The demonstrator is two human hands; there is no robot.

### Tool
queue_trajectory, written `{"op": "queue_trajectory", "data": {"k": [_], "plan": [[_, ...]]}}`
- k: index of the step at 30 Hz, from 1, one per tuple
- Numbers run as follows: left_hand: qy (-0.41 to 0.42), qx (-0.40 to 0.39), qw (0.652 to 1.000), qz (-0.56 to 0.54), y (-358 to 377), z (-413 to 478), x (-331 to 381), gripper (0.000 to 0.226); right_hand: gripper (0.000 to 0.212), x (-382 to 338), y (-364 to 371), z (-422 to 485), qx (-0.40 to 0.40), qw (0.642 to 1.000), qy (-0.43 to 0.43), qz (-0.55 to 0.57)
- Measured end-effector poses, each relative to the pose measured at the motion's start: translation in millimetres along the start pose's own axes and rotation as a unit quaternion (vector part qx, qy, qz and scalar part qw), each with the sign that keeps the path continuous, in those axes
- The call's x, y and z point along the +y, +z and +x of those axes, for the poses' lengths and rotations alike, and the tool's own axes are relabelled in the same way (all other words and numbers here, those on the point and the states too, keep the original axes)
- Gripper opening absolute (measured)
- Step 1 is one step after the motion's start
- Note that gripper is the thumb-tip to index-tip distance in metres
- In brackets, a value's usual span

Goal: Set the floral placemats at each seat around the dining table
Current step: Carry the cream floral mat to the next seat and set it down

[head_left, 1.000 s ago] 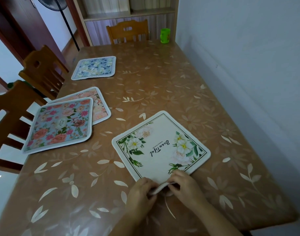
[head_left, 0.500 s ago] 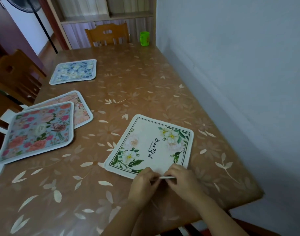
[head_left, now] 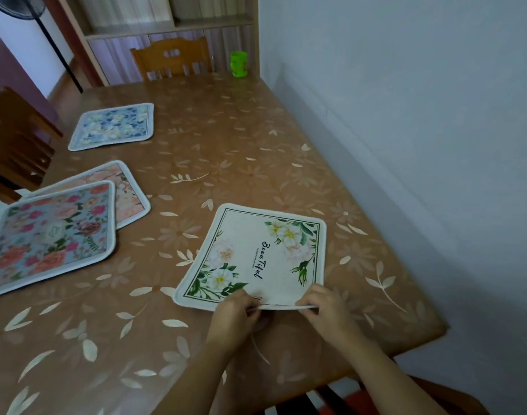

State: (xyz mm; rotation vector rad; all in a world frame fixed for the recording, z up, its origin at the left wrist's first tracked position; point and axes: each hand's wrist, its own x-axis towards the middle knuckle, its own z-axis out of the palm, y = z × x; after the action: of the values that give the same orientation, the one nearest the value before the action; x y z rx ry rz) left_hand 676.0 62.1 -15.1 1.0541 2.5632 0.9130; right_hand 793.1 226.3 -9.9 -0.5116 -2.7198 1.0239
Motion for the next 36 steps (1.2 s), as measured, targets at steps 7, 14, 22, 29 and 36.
{"op": "queue_trajectory", "data": {"k": [7, 14, 22, 29, 36], "plan": [[-0.047, 0.041, 0.997, 0.048, -15.1, -24.3, -11.5, 0.007, 0.007, -15.7, 13.1, 18.8, -0.022, 0.998, -0.061, -0.023], [-0.094, 0.088, 0.991, 0.029, -19.6, -41.0, -11.3, 0.009, 0.008, -48.1, 29.8, 27.7, -0.075, 0.985, -0.145, -0.051], [-0.084, 0.049, 0.994, 0.048, -28.5, -54.8, -20.7, 0.012, 0.004, -58.7, 41.4, 26.0, -0.104, 0.986, -0.126, -0.027], [-0.094, 0.072, 0.993, -0.008, -50.3, -77.3, -43.6, 0.010, 0.004, -40.8, 18.0, 30.5, -0.061, 0.994, -0.076, -0.042], [-0.103, 0.104, 0.989, -0.037, -50.6, -79.4, -36.3, 0.004, 0.006, -50.4, 32.1, 17.4, -0.076, 0.990, -0.105, -0.051]]}}
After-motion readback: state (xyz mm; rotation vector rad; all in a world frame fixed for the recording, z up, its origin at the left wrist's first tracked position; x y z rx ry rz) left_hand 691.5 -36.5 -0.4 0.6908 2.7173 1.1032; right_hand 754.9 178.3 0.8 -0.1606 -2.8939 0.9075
